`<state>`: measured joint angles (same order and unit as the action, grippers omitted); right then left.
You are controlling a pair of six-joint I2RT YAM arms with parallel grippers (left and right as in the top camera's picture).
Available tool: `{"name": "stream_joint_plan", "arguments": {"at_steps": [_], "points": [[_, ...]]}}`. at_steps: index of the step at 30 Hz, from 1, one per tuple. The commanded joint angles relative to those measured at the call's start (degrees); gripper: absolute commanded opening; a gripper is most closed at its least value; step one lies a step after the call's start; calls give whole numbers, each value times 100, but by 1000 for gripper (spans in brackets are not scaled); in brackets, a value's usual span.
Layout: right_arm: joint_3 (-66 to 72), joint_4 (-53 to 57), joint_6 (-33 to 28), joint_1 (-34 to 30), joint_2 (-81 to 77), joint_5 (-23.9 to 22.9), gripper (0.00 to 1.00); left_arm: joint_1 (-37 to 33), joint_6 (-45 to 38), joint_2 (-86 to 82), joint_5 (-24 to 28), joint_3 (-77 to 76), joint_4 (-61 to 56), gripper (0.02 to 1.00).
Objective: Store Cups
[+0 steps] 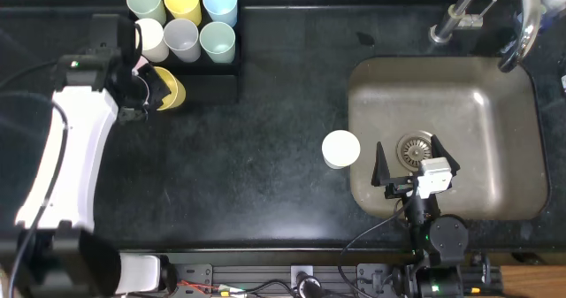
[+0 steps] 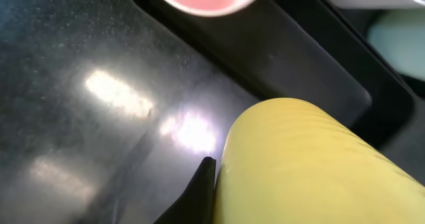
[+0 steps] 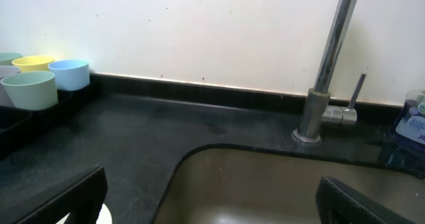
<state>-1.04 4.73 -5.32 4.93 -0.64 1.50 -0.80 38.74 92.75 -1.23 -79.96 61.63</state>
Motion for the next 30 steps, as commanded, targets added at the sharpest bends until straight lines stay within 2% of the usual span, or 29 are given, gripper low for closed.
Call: {"name": "stream_joint_plan", "arguments": {"at_steps": [1,16,23,30], "points": [[76,-33,20,31,39,13,996,-22,234,387,216,-48,-343,36],[76,-31,17,31,39,13,996,-4,1132,964,238,-345,-761,36],[76,-31,20,31,39,13,996,50,1897,1058,-2,-345,-787,36],[76,-31,20,31,39,13,996,225,2315,1207,-210,-350,-894,36]]}}
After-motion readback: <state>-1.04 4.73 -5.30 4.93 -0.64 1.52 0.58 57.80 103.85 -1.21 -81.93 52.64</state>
